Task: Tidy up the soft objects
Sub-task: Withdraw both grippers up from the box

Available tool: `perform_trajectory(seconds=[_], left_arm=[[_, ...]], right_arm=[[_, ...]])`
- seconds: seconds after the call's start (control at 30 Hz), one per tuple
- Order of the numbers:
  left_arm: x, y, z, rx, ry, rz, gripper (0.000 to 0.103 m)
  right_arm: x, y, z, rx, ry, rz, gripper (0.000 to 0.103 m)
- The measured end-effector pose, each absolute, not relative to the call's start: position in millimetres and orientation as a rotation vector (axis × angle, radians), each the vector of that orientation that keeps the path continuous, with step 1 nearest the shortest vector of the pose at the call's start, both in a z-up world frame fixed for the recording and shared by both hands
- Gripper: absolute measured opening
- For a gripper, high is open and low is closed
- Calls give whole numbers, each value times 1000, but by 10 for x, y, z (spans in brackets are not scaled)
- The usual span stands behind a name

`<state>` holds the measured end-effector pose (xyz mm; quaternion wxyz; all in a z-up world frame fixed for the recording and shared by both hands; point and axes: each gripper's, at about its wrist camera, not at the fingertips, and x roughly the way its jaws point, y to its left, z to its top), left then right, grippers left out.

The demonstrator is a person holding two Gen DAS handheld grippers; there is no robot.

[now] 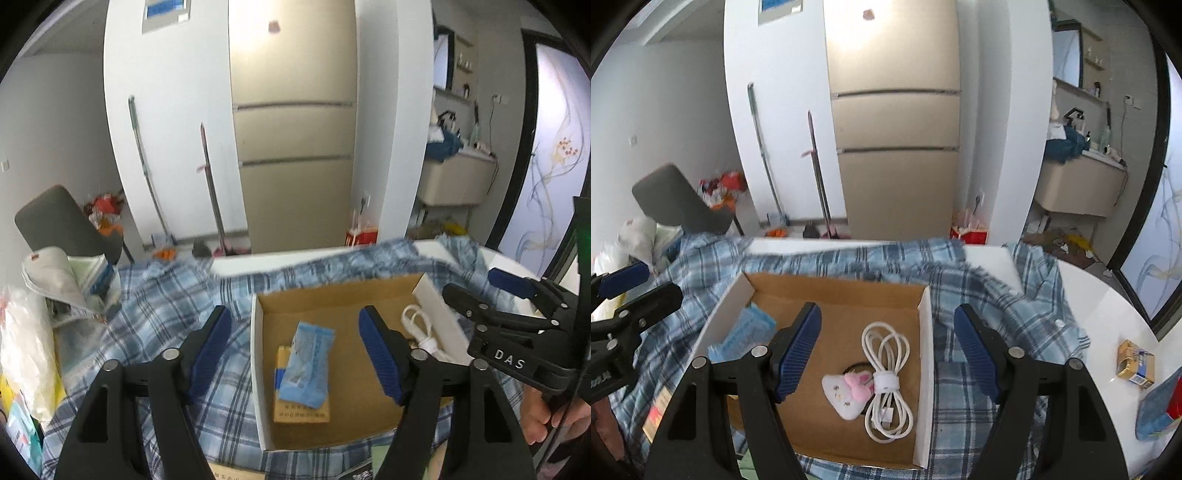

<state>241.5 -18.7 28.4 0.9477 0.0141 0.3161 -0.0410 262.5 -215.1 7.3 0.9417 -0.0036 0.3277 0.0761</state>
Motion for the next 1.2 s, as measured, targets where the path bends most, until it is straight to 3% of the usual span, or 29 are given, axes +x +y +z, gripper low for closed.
perform_trajectory(seconds=[0.03, 0.13, 0.23, 0.33, 0.77, 1.2], left_arm=[[2369, -196, 339, 31, 611, -81, 90], [2217, -213, 483, 40, 511, -58, 93], [2101, -205, 612, 26, 450, -73, 103], [1952, -180, 757, 3, 376, -86, 103], [1276, -223, 1459, -10, 158, -110, 103], [447, -287, 1765, 38, 63, -123, 103]], right_arm=[[2605, -2163, 113, -3, 656, 161, 74], [2529, -2188, 236, 5, 611, 158, 82], [2424, -2220, 388, 27, 550, 148, 91], [2299, -2251, 563, 46, 473, 151, 102], [1584, -2281, 1388, 32, 199, 126, 103], [809, -2400, 1689, 30, 86, 159, 103]])
